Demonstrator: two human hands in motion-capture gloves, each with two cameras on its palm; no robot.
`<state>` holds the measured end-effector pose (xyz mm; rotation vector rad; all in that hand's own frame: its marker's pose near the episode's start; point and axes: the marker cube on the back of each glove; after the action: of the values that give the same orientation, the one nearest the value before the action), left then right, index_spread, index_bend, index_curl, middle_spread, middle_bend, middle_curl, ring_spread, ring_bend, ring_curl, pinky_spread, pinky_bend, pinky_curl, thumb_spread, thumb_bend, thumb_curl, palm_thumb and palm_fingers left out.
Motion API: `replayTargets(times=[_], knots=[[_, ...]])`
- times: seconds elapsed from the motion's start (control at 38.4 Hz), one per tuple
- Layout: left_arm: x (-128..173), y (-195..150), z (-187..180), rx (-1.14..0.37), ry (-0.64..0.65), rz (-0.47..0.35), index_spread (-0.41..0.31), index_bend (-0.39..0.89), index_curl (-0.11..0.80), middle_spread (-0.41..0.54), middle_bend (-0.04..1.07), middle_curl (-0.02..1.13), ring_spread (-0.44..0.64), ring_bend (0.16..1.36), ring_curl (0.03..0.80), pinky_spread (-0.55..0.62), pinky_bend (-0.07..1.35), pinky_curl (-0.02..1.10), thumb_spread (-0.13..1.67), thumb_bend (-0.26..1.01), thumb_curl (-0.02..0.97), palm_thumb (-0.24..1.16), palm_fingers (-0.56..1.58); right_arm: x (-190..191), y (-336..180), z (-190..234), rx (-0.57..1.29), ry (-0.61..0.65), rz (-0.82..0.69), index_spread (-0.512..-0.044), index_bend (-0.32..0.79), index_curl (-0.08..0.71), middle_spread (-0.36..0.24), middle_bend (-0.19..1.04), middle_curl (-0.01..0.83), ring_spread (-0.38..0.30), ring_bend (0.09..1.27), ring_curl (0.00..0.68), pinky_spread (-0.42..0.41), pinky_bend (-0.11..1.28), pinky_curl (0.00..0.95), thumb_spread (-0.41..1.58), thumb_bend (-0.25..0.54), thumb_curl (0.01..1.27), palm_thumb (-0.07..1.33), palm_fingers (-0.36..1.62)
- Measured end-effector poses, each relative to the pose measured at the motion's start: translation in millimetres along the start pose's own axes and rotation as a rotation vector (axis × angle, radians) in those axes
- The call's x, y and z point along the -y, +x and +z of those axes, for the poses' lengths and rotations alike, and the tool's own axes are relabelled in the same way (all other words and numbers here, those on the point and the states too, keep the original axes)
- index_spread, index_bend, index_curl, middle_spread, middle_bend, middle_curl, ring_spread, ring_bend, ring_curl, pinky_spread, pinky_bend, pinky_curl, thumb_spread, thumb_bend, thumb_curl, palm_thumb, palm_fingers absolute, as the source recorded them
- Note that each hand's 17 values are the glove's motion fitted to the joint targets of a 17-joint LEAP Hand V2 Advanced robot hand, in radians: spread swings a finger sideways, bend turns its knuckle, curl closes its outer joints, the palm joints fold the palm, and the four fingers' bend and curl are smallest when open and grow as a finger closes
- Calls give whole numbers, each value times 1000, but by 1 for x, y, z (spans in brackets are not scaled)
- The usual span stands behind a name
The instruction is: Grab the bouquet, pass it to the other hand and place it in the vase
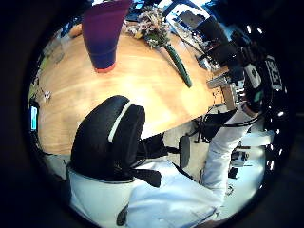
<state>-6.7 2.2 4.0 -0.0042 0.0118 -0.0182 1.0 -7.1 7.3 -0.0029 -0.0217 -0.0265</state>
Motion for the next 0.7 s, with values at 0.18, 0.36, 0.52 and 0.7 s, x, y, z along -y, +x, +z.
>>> replayTargets(times=[0.18,0.36,0.52,0.7], knots=[[-6,-10,8,-25,-12,-17,20,158,150,142,182,167,239,487,191,300,435,211,933,72,109,217,375,-5,-13,-4,17,-51,-29,-340,122,112,-20,254,173,136,336,149,249,504,226,985,157,106,333,282],[0,-14,1,-18,1,-12,22,153,190,149,180,202,261,506,213,319,435,240,1035,41,143,228,359,-4,-16,-9,-5,-69,-1,-341,53,95,-9,323,237,124,511,219,251,533,255,1097,121,130,340,462],[7,-8,0,-38,21,24,23,158,217,147,178,226,262,513,225,325,433,258,1081,14,167,238,355,8,-8,-24,-15,-103,70,-249,27,80,13,320,270,82,633,281,235,617,296,1101,64,152,319,564],[9,-5,0,-79,32,59,14,151,240,147,182,250,262,513,236,320,434,277,1110,-11,190,246,351,48,34,-20,69,-162,231,-174,15,60,26,352,312,38,685,323,192,700,337,1095,44,193,375,610]])
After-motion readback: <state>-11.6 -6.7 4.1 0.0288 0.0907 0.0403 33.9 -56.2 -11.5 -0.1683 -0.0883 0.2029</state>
